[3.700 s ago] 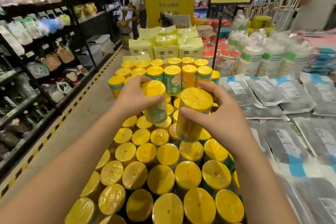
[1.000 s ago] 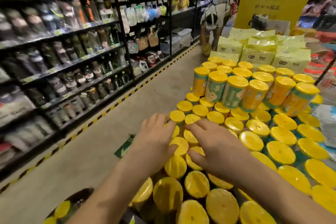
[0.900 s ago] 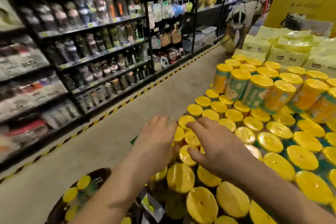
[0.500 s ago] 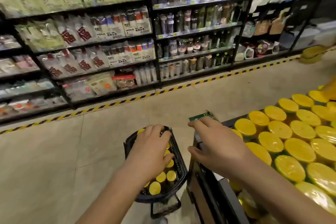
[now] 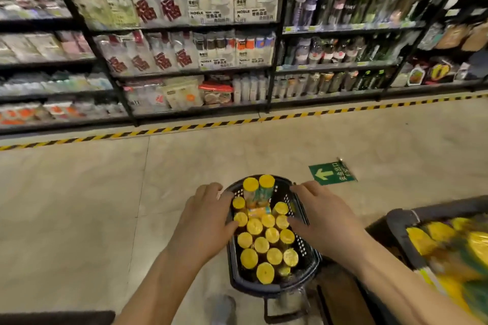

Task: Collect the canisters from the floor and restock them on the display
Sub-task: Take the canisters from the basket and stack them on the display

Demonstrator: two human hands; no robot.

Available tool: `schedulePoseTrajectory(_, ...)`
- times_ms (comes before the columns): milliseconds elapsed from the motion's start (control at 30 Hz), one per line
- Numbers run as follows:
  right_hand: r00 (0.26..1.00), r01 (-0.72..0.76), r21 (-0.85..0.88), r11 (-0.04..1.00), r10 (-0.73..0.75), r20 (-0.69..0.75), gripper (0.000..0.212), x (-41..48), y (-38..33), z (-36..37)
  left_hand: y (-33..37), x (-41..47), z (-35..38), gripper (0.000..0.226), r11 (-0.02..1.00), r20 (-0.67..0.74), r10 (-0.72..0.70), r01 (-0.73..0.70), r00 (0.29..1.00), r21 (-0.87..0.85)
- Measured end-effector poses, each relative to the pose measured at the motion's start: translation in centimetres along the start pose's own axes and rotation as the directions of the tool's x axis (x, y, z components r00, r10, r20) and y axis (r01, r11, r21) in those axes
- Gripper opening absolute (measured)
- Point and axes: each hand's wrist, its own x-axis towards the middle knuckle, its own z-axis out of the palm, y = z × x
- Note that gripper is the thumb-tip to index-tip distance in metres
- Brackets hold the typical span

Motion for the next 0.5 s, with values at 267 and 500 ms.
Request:
schedulePoseTrajectory(267,0.995,-0.094,0.026,0.995,0.093,0.047,0.067,8.4,0.9,5.4,-6.1,9.5,2.6,0.060,0.996,0.076,0.081,-0.078,0.994,-0.036)
schedulePoseTrajectory(500,0.994,-0.102,0.099,0.990,0.099,0.034,0.063,14.9,5.5,11.2,-6.7,16.7,9.2,0.060,0.993,0.154,0.115,-0.110,0.981,-0.045)
